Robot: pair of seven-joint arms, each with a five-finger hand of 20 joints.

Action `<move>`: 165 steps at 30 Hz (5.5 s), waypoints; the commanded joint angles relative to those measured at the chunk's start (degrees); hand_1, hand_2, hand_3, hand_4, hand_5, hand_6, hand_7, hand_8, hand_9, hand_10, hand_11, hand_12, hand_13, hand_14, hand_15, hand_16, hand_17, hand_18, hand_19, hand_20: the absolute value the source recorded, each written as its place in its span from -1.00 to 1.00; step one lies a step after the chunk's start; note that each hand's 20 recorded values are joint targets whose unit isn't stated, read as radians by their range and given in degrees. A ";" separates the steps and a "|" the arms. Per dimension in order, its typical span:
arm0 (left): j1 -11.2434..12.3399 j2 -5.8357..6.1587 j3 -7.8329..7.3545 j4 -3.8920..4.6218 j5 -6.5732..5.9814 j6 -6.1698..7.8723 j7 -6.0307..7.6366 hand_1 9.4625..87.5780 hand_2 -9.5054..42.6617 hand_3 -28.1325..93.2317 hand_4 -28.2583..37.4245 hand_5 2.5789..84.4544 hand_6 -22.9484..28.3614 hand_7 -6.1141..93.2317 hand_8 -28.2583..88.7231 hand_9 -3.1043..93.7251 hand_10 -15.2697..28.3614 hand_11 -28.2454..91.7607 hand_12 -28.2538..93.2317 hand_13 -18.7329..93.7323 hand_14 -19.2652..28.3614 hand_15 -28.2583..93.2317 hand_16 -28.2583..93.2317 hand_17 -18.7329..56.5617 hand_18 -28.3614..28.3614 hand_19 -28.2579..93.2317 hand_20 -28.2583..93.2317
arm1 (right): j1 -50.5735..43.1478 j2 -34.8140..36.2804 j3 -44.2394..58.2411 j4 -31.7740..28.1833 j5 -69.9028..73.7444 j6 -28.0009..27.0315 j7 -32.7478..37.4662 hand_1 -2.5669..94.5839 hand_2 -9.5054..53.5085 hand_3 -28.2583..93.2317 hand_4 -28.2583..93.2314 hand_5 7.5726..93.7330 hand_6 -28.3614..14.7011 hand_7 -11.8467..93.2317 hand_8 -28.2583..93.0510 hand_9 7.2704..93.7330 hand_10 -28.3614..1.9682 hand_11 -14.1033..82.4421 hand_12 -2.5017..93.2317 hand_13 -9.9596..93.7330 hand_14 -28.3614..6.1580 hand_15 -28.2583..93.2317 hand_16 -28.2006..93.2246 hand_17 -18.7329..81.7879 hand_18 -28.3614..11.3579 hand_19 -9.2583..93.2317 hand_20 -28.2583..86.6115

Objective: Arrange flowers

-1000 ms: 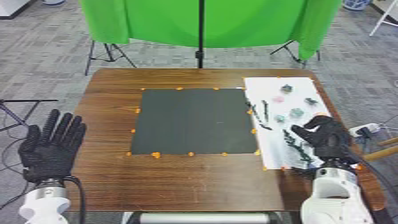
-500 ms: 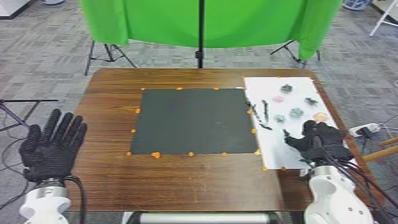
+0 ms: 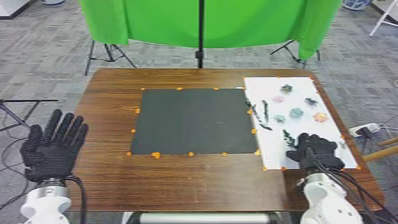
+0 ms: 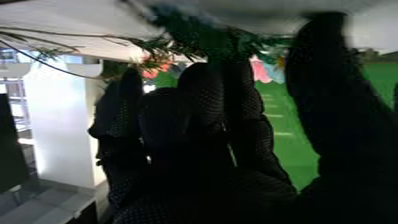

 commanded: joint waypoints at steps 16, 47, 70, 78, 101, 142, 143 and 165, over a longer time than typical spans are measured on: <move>0.64 -0.22 0.25 0.56 -0.64 0.02 -1.01 -0.60 0.00 0.73 -1.00 -0.06 0.21 -0.71 -0.68 -0.16 0.38 -0.24 -0.40 -0.17 0.45 -0.10 -0.64 -0.65 0.43 0.00 -0.36 | 2.29 -0.16 -2.22 -0.67 14.96 6.70 2.63 1.00 -1.00 -1.00 0.21 0.67 0.37 0.11 -0.34 0.89 0.29 -0.30 0.04 0.81 0.50 0.12 0.25 0.16 -0.81 0.87 0.06; 5.17 3.65 -2.09 -1.59 -2.56 4.45 2.13 -0.60 0.01 0.73 -1.00 -0.05 0.22 -0.71 -0.68 -0.16 0.38 -0.24 -0.40 -0.18 0.44 -0.09 -0.64 -0.66 0.44 0.01 -0.36 | 39.37 -13.71 -39.65 6.81 41.54 14.84 15.56 0.84 -1.00 -1.00 0.52 0.56 0.45 0.32 -0.40 0.78 0.15 0.04 0.08 0.72 0.07 0.55 0.06 0.20 -0.99 1.00 0.18; 3.40 7.68 1.47 -2.28 -3.15 6.86 4.81 -0.60 0.02 0.73 -1.00 -0.05 0.22 -0.70 -0.68 -0.17 0.39 -0.23 -0.40 -0.18 0.45 -0.07 -0.64 -0.67 0.44 0.02 -0.35 | 51.86 -33.35 -45.42 33.57 41.75 13.75 22.06 0.82 -1.00 -1.00 0.44 0.37 0.27 0.38 -0.44 0.61 -0.06 0.21 0.00 0.64 -0.10 0.66 -0.06 0.18 -1.00 1.00 0.26; 2.82 7.75 2.07 -1.54 -4.66 4.14 5.95 -0.58 0.01 0.75 -1.00 -0.05 0.22 -0.70 -0.68 -0.17 0.39 -0.22 -0.39 -0.17 0.45 -0.06 -0.64 -0.67 0.45 0.02 -0.35 | 50.99 -31.77 -47.20 34.03 37.93 13.31 19.44 0.76 -1.00 -1.00 0.44 0.22 0.05 0.24 -0.48 0.46 -0.23 0.30 -0.08 0.53 -0.22 0.72 -0.08 0.11 -1.00 1.00 0.24; 2.31 7.76 0.08 -0.54 -4.51 4.15 5.17 -0.63 0.03 0.73 -1.00 -0.06 0.22 -0.70 -0.68 -0.17 0.40 -0.22 -0.38 -0.17 0.46 -0.04 -0.64 -0.67 0.46 0.02 -0.34 | 47.99 -22.39 -47.28 24.96 34.41 -3.35 -3.23 -0.36 -0.71 0.90 -0.93 0.21 0.25 -0.21 -0.89 -0.47 -0.90 0.44 -0.52 -0.24 -0.85 0.94 -0.26 -0.28 -0.83 0.85 0.37; 2.47 5.87 -0.08 0.17 -4.03 3.26 3.84 -0.61 0.03 0.73 -1.00 -0.06 0.23 -0.70 -0.68 -0.17 0.40 -0.22 -0.38 -0.18 0.46 -0.03 -0.65 -0.68 0.46 0.03 -0.34 | 47.43 -22.20 -46.98 26.46 22.08 -11.58 1.61 -0.52 -0.53 0.81 -0.88 0.34 0.05 -0.55 -0.73 -0.38 -0.93 -0.26 -0.62 -0.27 -1.00 0.87 -0.32 -0.05 -0.94 1.00 0.69; 2.83 5.73 -0.29 0.03 -3.99 3.29 3.80 -0.60 0.03 0.73 -1.00 -0.06 0.23 -0.70 -0.68 -0.17 0.40 -0.22 -0.39 -0.18 0.46 -0.03 -0.65 -0.68 0.46 0.03 -0.34 | 47.32 -22.13 -46.97 26.10 22.57 -11.76 1.91 -0.52 -0.53 0.81 -0.88 0.33 0.06 -0.54 -0.73 -0.38 -0.93 -0.26 -0.62 -0.27 -1.00 0.87 -0.33 -0.05 -0.95 1.00 0.68; 6.49 4.05 -2.00 -1.20 -4.73 4.26 3.74 -0.60 0.03 0.73 -1.00 -0.07 0.23 -0.70 -0.68 -0.17 0.39 -0.22 -0.38 -0.18 0.46 -0.03 -0.65 -0.67 0.46 0.03 -0.34 | 44.94 -18.22 -42.61 16.43 30.43 -2.46 2.20 -0.46 -0.64 0.82 -0.89 0.34 0.13 -0.49 -0.74 -0.28 -0.91 -0.24 -0.62 -0.20 -0.93 0.84 -0.33 -0.04 -1.00 1.00 0.63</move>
